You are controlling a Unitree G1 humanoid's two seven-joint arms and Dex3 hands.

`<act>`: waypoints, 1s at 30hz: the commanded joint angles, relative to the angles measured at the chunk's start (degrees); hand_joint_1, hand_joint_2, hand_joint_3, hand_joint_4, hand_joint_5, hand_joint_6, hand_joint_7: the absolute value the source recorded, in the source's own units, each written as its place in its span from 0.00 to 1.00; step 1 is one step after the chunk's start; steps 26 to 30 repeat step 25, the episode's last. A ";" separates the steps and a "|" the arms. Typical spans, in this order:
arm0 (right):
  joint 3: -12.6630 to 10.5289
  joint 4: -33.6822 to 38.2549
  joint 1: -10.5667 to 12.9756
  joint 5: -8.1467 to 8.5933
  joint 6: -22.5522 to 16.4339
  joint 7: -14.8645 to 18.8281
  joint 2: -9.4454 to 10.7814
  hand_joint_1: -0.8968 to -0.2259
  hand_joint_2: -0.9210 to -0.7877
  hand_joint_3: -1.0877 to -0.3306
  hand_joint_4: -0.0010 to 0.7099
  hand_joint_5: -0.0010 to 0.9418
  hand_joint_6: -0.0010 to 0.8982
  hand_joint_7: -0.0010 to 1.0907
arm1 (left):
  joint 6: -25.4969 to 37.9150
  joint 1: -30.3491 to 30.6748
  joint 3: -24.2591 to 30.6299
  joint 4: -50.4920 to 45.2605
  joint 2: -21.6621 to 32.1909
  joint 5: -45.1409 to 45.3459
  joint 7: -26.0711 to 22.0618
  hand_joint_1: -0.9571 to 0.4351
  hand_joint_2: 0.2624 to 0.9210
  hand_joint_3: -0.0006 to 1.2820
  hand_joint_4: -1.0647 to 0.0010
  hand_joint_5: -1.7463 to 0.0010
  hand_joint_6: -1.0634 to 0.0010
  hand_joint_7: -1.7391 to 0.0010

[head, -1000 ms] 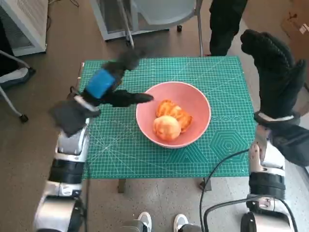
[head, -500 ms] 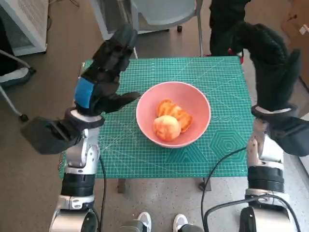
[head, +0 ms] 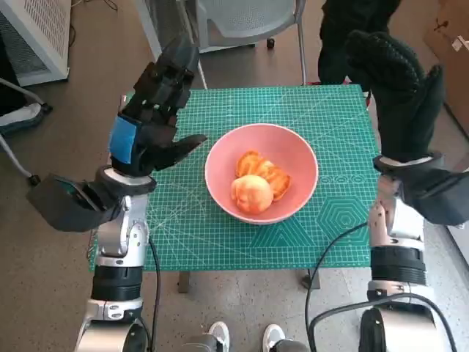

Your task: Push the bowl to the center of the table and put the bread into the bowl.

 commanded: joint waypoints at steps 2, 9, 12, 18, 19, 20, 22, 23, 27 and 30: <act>-0.29 2.01 -0.46 -0.02 -0.74 1.01 0.17 0.68 0.00 0.90 0.51 0.00 0.58 0.02 | -1.39 0.07 0.25 0.16 -0.92 0.35 0.26 0.37 1.00 0.06 0.94 0.99 0.76 0.99; -0.54 3.86 -1.07 -0.19 -2.15 1.47 -0.02 0.68 0.00 0.90 0.50 0.00 0.58 0.02 | -1.29 -0.15 0.13 0.80 -1.07 0.25 -0.36 0.37 1.00 0.06 0.94 0.99 0.76 0.99; -0.66 4.75 -1.27 -0.32 -2.91 1.54 -0.14 0.69 0.00 0.90 0.50 0.00 0.58 0.02 | -1.02 -0.06 0.04 0.58 -1.09 0.17 -0.60 0.37 1.00 0.06 0.94 1.00 0.76 0.99; -0.67 6.26 -1.73 -0.89 -4.41 1.34 -0.43 0.68 0.00 0.90 0.51 0.00 0.57 0.01 | -0.18 -0.08 -0.04 0.07 -1.06 -0.14 -0.87 0.37 1.00 0.06 0.95 1.00 0.77 0.99; -0.66 6.44 -1.78 -0.97 -4.63 1.30 -0.47 0.67 0.00 0.89 0.51 0.00 0.57 0.01 | -0.06 -0.08 -0.06 -0.02 -1.07 -0.19 -0.92 0.37 1.00 0.06 0.95 1.00 0.77 0.99; -0.62 6.64 -1.83 -1.11 -4.86 1.22 -0.51 0.67 0.00 0.89 0.51 0.00 0.57 0.01 | 0.10 -0.09 -0.09 -0.13 -1.09 -0.24 -0.95 0.37 1.00 0.06 0.95 1.00 0.77 0.99; -0.60 6.90 -1.85 -1.27 -5.24 1.18 -0.54 0.67 0.00 0.89 0.51 0.00 0.57 0.01 | 0.22 -0.02 -0.15 -0.33 -1.13 -0.26 -1.02 0.37 1.00 0.06 0.95 1.00 0.77 0.99; -0.60 6.99 -1.84 -1.33 -5.40 1.18 -0.53 0.67 0.00 0.89 0.51 0.00 0.57 0.01 | 0.22 0.04 -0.17 -0.40 -1.14 -0.26 -1.07 0.38 1.00 0.06 0.95 1.00 0.77 0.98; -0.54 6.95 -1.78 -1.42 -5.58 1.16 -0.42 0.67 0.00 0.88 0.51 0.00 0.57 0.01 | 0.31 0.16 -0.15 -0.61 -1.08 -0.36 -1.24 0.38 1.00 0.06 0.95 1.00 0.77 0.98; -0.54 6.95 -1.78 -1.42 -5.58 1.16 -0.42 0.67 0.00 0.88 0.51 0.00 0.57 0.01 | 0.31 0.16 -0.15 -0.61 -1.08 -0.36 -1.24 0.38 1.00 0.06 0.95 1.00 0.77 0.98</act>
